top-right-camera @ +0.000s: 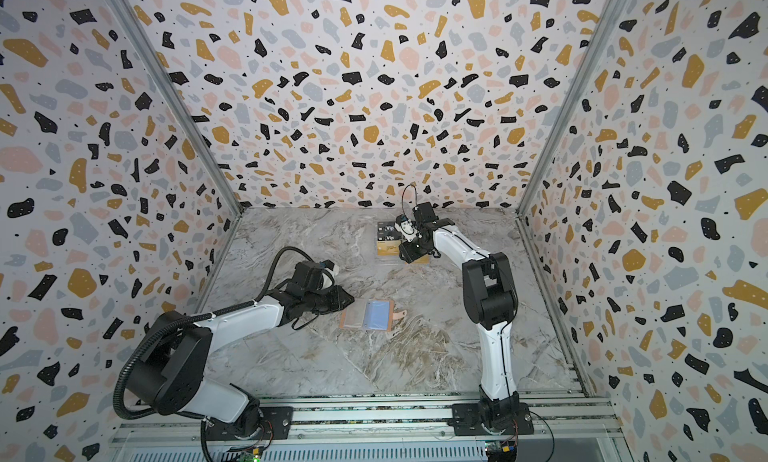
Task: Put the credit cards into the card holder
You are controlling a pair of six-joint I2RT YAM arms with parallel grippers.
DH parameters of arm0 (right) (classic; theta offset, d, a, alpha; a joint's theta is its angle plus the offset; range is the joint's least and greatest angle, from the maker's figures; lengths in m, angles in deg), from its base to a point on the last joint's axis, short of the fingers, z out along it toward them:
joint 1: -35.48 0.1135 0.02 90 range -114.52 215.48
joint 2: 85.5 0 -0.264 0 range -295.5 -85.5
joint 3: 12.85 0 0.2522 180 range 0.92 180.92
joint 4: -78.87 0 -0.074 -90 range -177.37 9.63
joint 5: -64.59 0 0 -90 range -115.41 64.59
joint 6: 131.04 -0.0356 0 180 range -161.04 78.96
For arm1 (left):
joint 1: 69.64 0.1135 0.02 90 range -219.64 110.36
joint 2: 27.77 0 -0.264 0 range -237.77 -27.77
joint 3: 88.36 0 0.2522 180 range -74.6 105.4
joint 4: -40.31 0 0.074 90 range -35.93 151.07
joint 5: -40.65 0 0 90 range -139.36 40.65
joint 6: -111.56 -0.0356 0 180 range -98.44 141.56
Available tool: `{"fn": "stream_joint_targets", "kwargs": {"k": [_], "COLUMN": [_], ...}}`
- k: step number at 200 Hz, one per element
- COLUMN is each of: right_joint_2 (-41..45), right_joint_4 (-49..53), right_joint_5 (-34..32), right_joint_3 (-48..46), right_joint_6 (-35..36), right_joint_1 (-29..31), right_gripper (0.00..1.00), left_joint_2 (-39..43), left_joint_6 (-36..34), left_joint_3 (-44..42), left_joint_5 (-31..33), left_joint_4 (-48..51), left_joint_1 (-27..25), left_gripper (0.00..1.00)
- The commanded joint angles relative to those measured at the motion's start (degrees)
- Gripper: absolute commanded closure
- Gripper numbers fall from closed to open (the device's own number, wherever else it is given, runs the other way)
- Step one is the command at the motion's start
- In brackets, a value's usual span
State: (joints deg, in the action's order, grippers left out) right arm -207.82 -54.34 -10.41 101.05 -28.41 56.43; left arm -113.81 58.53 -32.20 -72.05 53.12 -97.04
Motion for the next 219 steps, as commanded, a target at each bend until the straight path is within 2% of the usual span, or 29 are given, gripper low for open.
{"fn": "stream_joint_targets", "kwargs": {"k": [1, 101, 153, 219], "right_joint_2": [-0.5, -1.4, -3.6, -2.4], "right_joint_4": [3.3, 1.4, 3.7, 3.6], "right_joint_5": [-2.3, -5.8, -6.5, -8.2], "right_joint_3": [3.5, 3.4, 5.1, 3.0], "right_joint_6": [3.8, 9.4, 11.9, 14.6], "right_joint_1": [0.0, 0.0, 0.1, 1.2], "right_gripper": [0.46, 0.46, 0.46, 0.47], "left_joint_2": [0.8, 0.2, 1.4, -0.2], "left_joint_6": [-1.6, -1.4, -1.5, -2.7], "left_joint_3": [1.0, 0.7, 0.7, 4.2], "left_joint_5": [-1.7, -1.8, -1.1, -1.7], "left_joint_4": [1.0, 1.1, 2.1, 4.3], "left_joint_1": [0.5, 0.8, 0.8, 1.0], "left_gripper": [0.79, 0.79, 0.79, 0.79]}}
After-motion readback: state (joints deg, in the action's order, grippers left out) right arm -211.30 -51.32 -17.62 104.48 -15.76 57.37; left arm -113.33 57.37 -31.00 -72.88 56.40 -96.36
